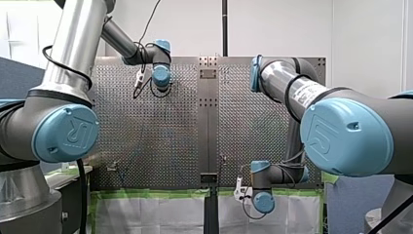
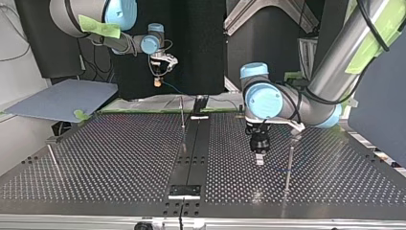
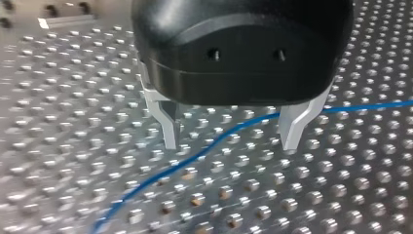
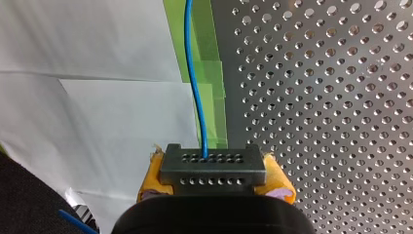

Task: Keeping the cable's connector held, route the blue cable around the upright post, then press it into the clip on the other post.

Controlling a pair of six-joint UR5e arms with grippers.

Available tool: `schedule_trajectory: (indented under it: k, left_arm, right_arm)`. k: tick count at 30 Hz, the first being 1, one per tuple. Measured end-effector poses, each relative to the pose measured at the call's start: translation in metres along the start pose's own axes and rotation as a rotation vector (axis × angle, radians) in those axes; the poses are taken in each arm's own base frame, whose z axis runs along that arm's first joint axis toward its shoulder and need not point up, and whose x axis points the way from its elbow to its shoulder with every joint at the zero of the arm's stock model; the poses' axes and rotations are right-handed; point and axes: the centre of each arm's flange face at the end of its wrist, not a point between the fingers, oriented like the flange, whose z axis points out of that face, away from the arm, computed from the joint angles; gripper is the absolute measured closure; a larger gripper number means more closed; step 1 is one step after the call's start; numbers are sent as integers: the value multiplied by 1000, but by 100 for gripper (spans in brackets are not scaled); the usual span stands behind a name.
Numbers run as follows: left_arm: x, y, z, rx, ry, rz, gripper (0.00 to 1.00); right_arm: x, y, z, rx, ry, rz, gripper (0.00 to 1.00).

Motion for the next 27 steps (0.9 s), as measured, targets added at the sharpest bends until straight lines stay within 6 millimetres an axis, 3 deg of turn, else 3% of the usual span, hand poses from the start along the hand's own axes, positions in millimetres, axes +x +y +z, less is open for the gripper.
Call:
schedule_trajectory:
  k: [12, 27]
  left_arm:
    - [19, -10, 13, -3, 3, -7, 0]
    - [67, -39, 32, 0, 84, 34, 0]
  right_arm:
    - [1, 1, 1, -1, 9, 3, 100]
    - [2, 2, 2, -4, 15, 4, 100]
